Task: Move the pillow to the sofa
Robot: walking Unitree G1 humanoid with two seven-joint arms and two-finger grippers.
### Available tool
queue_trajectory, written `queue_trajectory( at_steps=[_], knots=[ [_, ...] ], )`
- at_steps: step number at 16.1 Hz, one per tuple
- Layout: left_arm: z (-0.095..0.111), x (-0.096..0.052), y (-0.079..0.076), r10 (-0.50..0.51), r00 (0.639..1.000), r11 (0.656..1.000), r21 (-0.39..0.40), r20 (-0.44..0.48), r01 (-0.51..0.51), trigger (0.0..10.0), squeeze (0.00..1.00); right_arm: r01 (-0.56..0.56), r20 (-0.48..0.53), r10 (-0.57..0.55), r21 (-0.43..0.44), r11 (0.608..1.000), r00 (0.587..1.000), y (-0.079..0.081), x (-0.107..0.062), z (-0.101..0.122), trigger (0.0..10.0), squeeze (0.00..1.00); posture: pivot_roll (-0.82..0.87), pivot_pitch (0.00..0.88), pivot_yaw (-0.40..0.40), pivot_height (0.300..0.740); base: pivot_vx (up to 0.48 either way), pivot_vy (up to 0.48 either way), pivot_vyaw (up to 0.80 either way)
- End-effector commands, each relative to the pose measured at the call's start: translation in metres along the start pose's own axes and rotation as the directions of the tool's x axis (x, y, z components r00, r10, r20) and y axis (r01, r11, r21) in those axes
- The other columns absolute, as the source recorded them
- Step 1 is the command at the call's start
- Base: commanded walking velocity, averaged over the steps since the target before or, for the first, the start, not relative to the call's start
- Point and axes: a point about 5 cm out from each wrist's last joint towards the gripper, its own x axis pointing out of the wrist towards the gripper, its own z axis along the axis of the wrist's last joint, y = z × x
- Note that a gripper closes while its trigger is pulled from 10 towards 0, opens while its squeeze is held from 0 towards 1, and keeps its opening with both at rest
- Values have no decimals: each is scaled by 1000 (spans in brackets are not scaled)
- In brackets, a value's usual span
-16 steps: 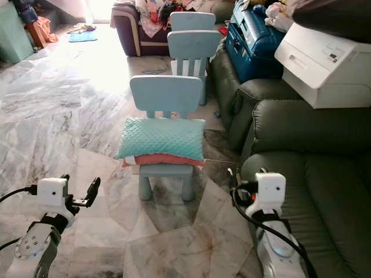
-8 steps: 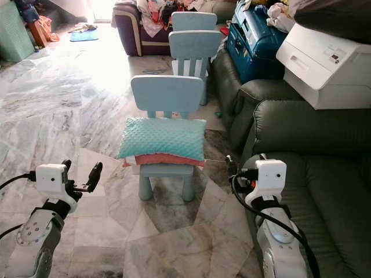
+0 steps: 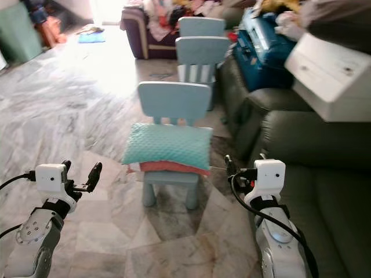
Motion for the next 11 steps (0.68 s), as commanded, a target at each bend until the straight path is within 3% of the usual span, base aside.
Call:
queue_trajectory(
  at_steps=[1, 11],
  knots=[
    [1, 1, 1, -7, 1000, 1000, -2, -6, 6, 10000, 0, 4, -1, -4, 0, 1000, 1000, 0, 2, 0, 10000, 0, -103, 71, -16, 740, 390, 0, 0],
    [-2, 0, -2, -11, 1000, 1000, -6, -15, 11, 10000, 0, -3, -1, 3, 2, 1000, 1000, 2, 4, 0, 10000, 0, -101, 72, -16, 740, 401, 0, 0]
  ],
)
